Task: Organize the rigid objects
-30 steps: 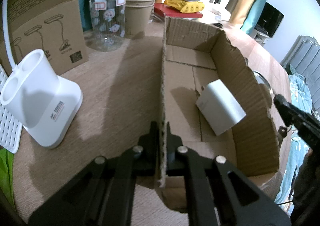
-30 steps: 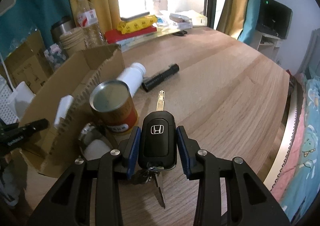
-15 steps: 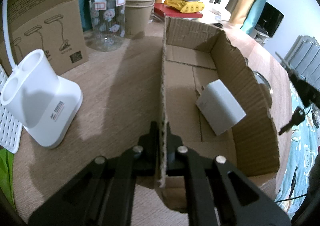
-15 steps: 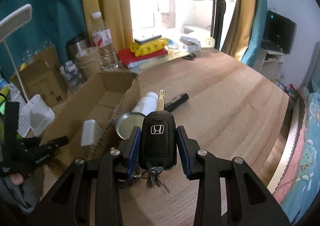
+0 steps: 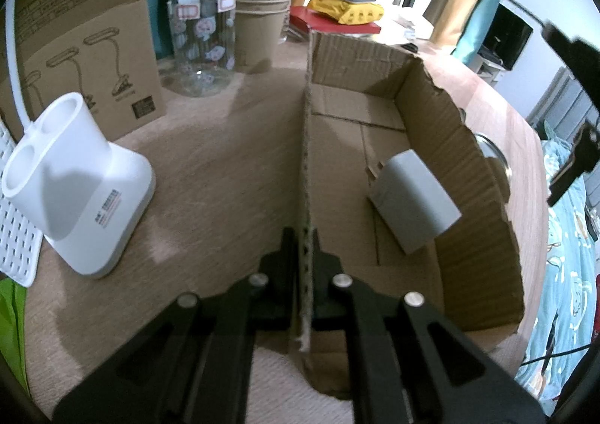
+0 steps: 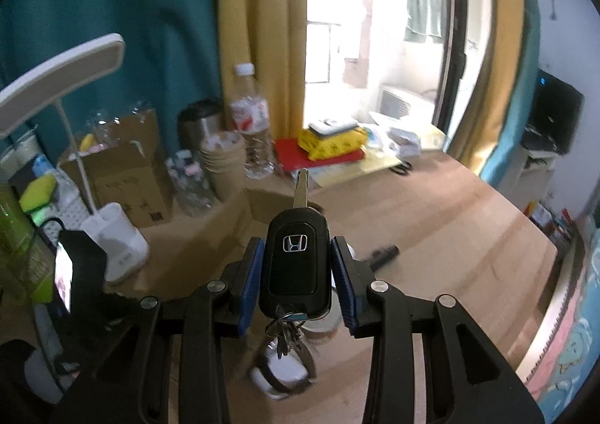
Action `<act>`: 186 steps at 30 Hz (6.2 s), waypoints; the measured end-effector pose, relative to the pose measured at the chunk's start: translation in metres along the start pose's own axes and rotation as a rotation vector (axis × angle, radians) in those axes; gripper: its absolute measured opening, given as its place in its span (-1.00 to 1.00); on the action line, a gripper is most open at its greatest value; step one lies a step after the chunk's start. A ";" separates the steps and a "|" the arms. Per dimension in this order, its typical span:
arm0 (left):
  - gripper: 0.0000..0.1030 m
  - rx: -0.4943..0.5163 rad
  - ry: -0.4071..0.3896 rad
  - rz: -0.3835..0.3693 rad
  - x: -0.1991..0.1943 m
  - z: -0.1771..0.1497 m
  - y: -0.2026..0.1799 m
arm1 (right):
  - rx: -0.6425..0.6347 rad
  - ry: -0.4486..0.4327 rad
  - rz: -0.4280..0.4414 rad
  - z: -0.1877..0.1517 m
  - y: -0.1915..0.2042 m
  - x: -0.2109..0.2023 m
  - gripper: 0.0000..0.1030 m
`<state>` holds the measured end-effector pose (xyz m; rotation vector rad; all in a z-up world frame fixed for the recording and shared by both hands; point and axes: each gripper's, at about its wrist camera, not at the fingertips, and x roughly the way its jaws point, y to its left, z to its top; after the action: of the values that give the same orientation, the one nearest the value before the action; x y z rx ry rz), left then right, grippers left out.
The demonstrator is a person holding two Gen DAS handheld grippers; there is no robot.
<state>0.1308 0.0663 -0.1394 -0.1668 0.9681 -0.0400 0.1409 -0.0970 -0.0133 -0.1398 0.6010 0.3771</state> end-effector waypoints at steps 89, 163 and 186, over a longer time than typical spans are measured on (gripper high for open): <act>-0.91 -0.001 0.003 0.003 0.005 0.003 0.004 | 0.129 0.114 -0.013 -0.046 -0.047 0.014 0.23; -0.91 0.000 0.002 0.004 0.004 0.002 0.003 | 0.237 0.316 0.208 -0.125 -0.034 0.070 0.17; -0.91 0.000 0.002 0.004 0.004 0.002 0.003 | 0.176 0.246 0.179 -0.116 -0.030 0.047 -0.11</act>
<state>0.1346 0.0695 -0.1423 -0.1647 0.9708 -0.0371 0.1275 -0.1380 -0.1341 0.0381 0.8901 0.4814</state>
